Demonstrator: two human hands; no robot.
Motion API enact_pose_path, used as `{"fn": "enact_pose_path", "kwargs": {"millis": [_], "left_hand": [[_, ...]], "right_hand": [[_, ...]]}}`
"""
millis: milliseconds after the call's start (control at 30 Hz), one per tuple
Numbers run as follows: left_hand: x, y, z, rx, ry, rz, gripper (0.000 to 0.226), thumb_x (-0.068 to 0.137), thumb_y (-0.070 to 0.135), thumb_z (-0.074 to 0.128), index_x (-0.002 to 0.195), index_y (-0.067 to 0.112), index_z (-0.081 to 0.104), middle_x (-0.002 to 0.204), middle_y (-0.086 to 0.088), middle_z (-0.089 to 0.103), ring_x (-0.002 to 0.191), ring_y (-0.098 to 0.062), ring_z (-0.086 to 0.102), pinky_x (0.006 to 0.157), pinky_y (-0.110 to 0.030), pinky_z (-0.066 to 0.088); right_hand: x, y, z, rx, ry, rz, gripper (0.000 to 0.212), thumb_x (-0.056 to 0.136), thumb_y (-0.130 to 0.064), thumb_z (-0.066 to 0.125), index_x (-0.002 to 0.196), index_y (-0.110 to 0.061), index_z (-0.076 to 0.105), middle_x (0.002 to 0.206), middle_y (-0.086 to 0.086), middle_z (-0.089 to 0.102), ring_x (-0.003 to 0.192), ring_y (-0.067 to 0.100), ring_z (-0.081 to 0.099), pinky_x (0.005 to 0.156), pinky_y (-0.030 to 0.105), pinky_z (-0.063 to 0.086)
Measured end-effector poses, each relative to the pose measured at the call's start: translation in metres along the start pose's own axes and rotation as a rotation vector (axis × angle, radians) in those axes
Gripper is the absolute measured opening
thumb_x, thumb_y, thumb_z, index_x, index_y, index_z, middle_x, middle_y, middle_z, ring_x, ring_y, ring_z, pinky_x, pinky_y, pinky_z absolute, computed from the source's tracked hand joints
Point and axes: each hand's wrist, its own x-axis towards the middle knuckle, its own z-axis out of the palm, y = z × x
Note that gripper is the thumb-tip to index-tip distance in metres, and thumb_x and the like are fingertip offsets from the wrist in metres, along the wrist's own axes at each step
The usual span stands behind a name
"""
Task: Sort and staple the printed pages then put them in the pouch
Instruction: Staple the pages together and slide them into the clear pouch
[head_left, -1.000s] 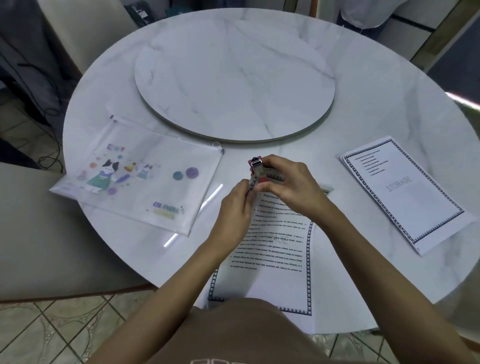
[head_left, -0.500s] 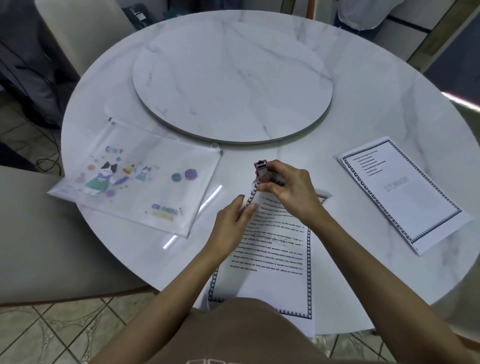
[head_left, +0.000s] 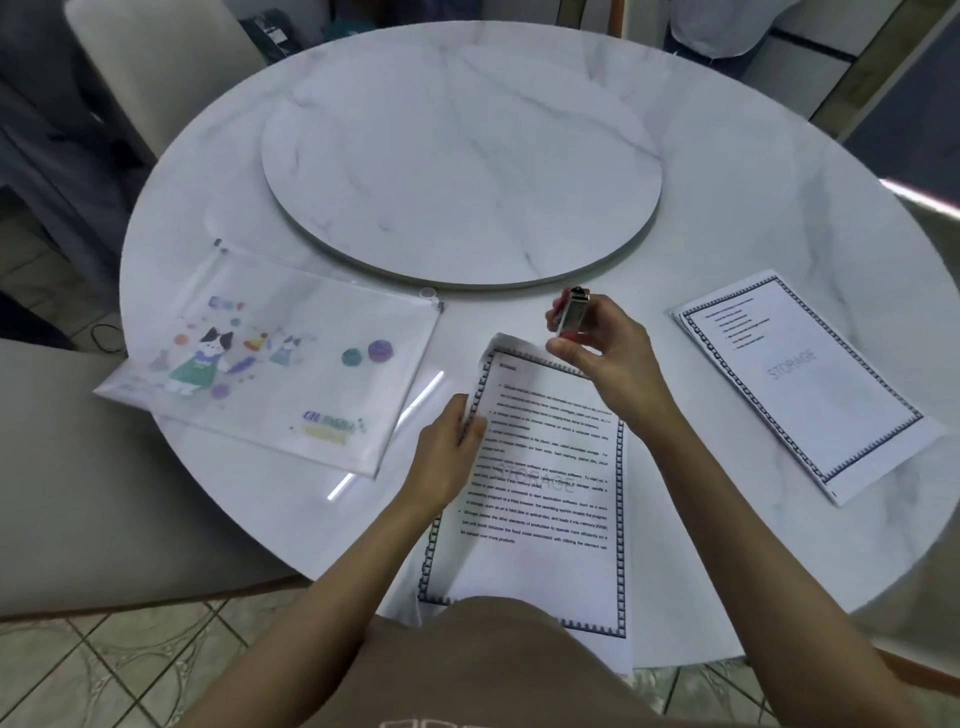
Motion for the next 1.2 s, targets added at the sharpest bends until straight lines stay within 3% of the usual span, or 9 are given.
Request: {"fn": "enact_pose_path", "kwargs": {"millis": [33,100,200,300,433,567,700,967,1200], "left_hand": [[0.001,-0.005,-0.001,0.024,-0.011,-0.04,0.007,0.099,0.016,0.041,0.097,0.017,0.048,0.086,0.008,0.055,0.07,-0.002,0.051,0.057,-0.006,0.038],[0.003,-0.017,-0.004,0.072,-0.003,-0.108,0.026,0.098,0.013,0.042,0.123,0.012,0.044,0.103,0.006,0.054,0.086,-0.008,0.054,0.07,-0.01,0.041],[0.0,-0.029,-0.011,0.128,0.058,-0.09,0.04,0.094,0.007,0.046,0.133,0.012,0.04,0.11,0.001,0.054,0.087,-0.006,0.055,0.075,-0.008,0.044],[-0.004,-0.042,-0.017,0.366,0.065,0.064,0.049,0.091,0.009,0.051,0.139,0.014,0.038,0.134,-0.006,0.045,0.12,-0.018,0.045,0.104,-0.022,0.033],[-0.01,-0.055,-0.021,0.57,-0.142,0.254,0.055,0.09,0.016,0.057,0.141,0.013,0.037,0.152,-0.008,0.03,0.142,-0.023,0.021,0.113,-0.026,0.014],[-0.011,-0.075,-0.02,0.666,-0.272,0.366,0.059,0.086,0.027,0.056,0.14,0.011,0.04,0.152,-0.01,0.028,0.139,-0.021,0.007,0.115,-0.049,0.022],[-0.006,-0.072,-0.021,0.734,-0.3,0.342,0.073,0.086,0.053,0.024,0.147,0.013,0.023,0.157,-0.005,0.012,0.143,-0.021,-0.002,0.118,-0.035,0.004],[0.018,-0.061,-0.015,0.745,-0.286,0.348,0.064,0.098,0.033,0.04,0.149,0.012,0.008,0.159,-0.005,0.0,0.146,-0.02,-0.005,0.113,-0.024,-0.007],[0.02,-0.047,0.004,0.642,-0.188,0.341,0.057,0.094,0.023,0.052,0.145,0.01,0.029,0.155,-0.01,0.021,0.145,-0.027,0.008,0.114,-0.031,0.007]], "right_hand": [[-0.002,0.005,0.0,-0.024,0.01,0.026,0.031,0.079,-0.014,0.071,0.103,-0.028,0.057,0.103,-0.007,0.067,0.103,0.015,0.063,0.097,0.03,0.048],[-0.006,0.016,-0.001,-0.111,0.028,0.084,0.034,0.078,-0.016,0.072,0.109,-0.02,0.058,0.101,-0.004,0.066,0.098,0.014,0.063,0.091,0.025,0.049],[-0.018,0.037,0.0,-0.32,0.025,0.128,0.041,0.077,-0.015,0.074,0.114,-0.013,0.058,0.103,-0.001,0.062,0.09,0.012,0.058,0.076,0.011,0.042],[-0.034,0.064,0.002,-0.529,-0.019,0.168,0.04,0.078,-0.016,0.073,0.114,-0.008,0.058,0.108,0.005,0.059,0.095,0.016,0.054,0.08,0.023,0.042],[-0.062,0.091,0.011,-0.747,-0.04,0.232,0.028,0.082,-0.019,0.066,0.106,-0.007,0.058,0.105,0.008,0.056,0.103,0.023,0.05,0.077,0.031,0.041],[-0.08,0.105,0.019,-0.751,0.055,0.207,0.027,0.085,-0.019,0.063,0.109,-0.007,0.059,0.11,0.007,0.055,0.108,0.022,0.047,0.079,0.029,0.042],[-0.07,0.108,0.02,-0.727,0.084,0.178,0.033,0.086,-0.02,0.063,0.116,-0.007,0.057,0.116,0.007,0.053,0.112,0.021,0.045,0.081,0.026,0.04],[-0.052,0.105,0.0,-0.747,0.141,0.135,0.053,0.082,-0.028,0.069,0.127,-0.008,0.051,0.125,0.011,0.049,0.115,0.027,0.045,0.095,0.035,0.041],[-0.063,0.109,-0.046,-0.72,0.158,0.177,0.048,0.085,-0.021,0.065,0.129,-0.009,0.049,0.126,0.011,0.048,0.117,0.026,0.042,0.097,0.031,0.035]]}}
